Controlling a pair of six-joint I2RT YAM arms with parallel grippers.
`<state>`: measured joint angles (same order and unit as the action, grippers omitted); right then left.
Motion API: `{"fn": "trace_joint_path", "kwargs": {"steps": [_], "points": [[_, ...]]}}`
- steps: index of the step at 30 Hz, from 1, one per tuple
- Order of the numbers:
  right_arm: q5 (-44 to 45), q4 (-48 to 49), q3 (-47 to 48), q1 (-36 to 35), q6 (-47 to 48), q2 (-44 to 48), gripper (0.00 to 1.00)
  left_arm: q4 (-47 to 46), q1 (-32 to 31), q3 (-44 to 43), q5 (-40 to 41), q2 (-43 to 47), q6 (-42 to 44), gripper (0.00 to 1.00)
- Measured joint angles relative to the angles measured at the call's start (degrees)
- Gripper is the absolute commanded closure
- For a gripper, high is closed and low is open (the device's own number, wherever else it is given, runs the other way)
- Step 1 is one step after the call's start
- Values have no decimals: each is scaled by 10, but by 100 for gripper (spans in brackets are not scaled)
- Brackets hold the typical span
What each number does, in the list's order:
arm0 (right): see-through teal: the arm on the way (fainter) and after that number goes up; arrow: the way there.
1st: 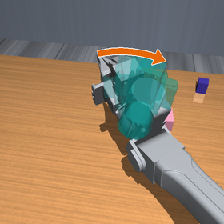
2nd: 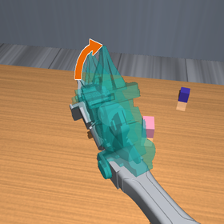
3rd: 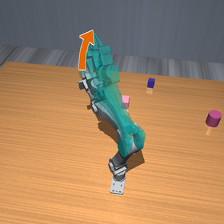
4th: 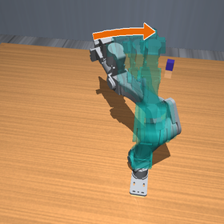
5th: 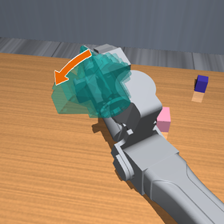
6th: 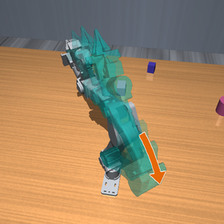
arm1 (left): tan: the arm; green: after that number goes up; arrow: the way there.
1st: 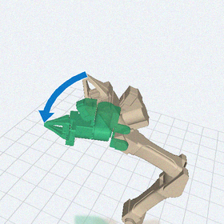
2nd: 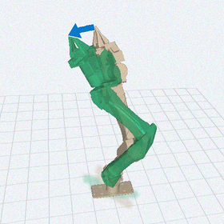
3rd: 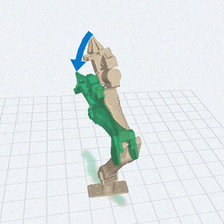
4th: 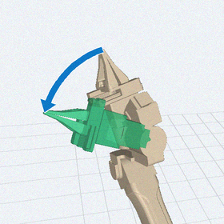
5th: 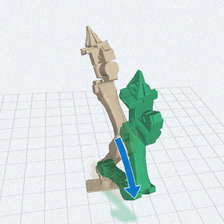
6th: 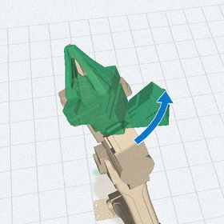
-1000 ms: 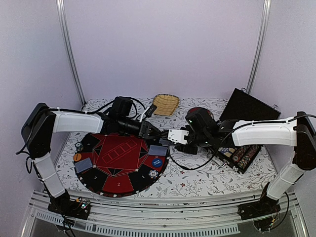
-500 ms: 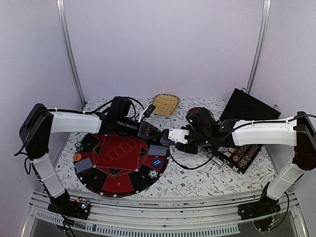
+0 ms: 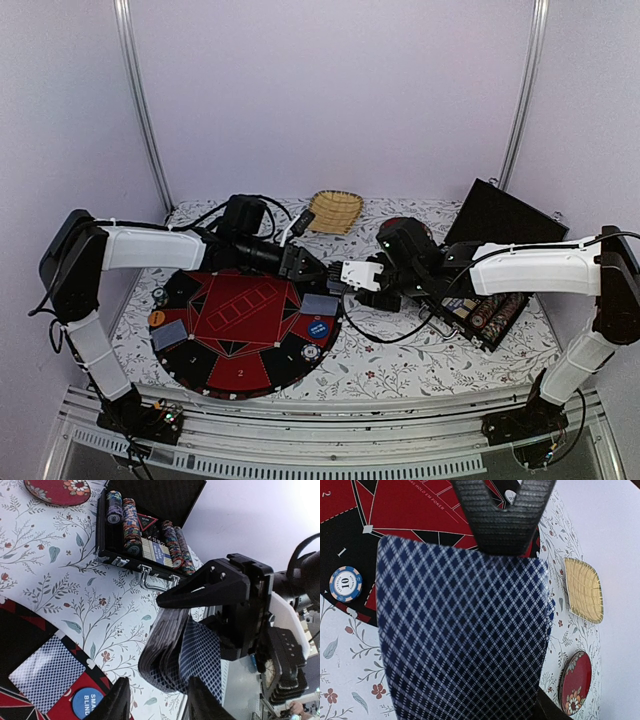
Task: Distribute texas hold em gaming equipment
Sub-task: Pick up the poker card from the face-down deck piles.
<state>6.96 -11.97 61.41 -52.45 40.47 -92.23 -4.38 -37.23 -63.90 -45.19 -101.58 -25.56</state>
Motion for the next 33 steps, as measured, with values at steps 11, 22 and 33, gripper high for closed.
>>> {"fn": "trace_joint_path", "kwargs": {"steps": [11, 22, 33], "points": [[0, 0, 0, 0, -2, 0, 51, -28, 0, 0, 2, 1, -22, 37], [0, 0, 0, 0, -2, 0, 51, -33, -24, -8, 16, -8, -33, 33], [0, 0, 0, 5, -2, 0, 51, 14, -30, -11, 34, -11, -9, 79]]}}
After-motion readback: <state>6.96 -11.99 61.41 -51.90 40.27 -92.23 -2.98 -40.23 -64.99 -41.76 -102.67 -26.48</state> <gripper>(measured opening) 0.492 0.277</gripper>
